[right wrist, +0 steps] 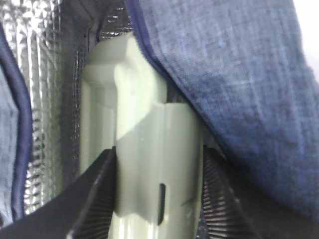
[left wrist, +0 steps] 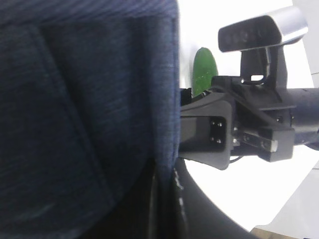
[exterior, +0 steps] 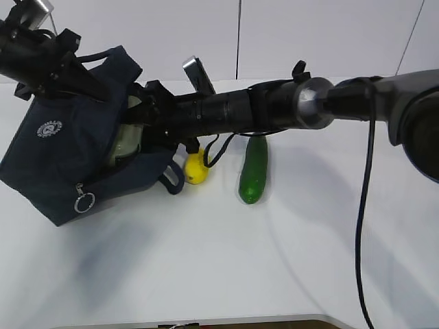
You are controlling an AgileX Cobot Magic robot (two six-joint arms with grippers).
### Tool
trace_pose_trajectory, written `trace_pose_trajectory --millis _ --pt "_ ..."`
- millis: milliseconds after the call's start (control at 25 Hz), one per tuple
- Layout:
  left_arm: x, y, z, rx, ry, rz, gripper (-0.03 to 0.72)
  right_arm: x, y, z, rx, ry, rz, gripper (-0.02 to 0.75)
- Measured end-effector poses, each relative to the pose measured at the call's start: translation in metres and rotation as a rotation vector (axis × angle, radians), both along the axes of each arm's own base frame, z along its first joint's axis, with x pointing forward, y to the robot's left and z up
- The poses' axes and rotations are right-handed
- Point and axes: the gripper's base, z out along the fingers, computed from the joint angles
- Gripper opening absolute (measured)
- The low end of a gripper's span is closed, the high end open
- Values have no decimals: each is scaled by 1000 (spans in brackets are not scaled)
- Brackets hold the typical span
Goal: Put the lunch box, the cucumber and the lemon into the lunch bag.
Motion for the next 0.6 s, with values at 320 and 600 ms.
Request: trace_pose_trajectory --millis 320,600 --pt "0 0 0 1 -4 2 -15 0 0 -3 11 40 -9 392" --pt "0 0 0 1 -4 2 -15 0 0 -4 14 50 -8 416"
